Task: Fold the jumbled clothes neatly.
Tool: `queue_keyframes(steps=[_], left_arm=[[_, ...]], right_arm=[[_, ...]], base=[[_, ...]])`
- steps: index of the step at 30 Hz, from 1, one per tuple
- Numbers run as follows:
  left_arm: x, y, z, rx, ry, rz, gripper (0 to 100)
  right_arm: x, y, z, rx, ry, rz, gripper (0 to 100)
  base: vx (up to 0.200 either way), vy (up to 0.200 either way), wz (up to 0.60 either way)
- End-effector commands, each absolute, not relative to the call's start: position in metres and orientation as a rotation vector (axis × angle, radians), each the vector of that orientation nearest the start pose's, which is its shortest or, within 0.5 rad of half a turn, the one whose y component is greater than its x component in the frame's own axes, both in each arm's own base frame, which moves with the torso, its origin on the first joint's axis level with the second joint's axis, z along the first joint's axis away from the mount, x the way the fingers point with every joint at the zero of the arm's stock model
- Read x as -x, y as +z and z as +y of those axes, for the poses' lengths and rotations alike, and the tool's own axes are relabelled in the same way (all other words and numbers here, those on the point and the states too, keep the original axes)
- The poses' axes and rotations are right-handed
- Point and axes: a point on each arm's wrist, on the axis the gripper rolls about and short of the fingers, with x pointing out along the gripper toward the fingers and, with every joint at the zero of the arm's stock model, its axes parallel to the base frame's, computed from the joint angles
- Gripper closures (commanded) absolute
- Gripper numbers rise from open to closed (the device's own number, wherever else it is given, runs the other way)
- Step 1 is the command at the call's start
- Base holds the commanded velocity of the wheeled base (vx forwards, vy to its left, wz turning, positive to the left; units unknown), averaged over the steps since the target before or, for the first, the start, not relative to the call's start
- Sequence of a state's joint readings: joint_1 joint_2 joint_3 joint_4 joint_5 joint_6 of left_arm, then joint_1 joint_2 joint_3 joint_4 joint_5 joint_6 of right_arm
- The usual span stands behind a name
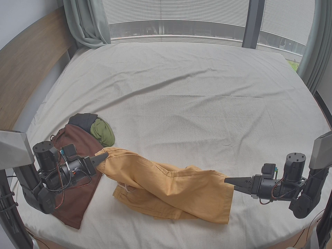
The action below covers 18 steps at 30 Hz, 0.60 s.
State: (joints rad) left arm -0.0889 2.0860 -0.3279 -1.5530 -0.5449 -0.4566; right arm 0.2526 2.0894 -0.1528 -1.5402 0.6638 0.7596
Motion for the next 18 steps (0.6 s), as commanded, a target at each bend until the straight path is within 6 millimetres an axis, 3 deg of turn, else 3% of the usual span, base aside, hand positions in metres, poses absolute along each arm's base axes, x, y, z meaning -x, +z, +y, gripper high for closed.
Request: queue_keyframes(steps=[1,9,18], left_arm=[[-0.284,0.056,-0.037,0.487,-0.576,0.344,100],[-0.283,0.056,-0.039,0.486,-0.581,0.346,100],[-0.282,0.055,-0.039,0.487,-0.581,0.35,100]], right_arm=[[-0.242,0.024,0.076,-0.782,0.698,0.747,0],[-0.259,0.009,0.081,-0.783,0.689,0.754,0],[-0.272,0.015,0.09,-0.772,0.733,0.701,0]], base=[[0.0,0.0,0.0],[0.0,0.0,0.0],[0.0,0.0,0.0]])
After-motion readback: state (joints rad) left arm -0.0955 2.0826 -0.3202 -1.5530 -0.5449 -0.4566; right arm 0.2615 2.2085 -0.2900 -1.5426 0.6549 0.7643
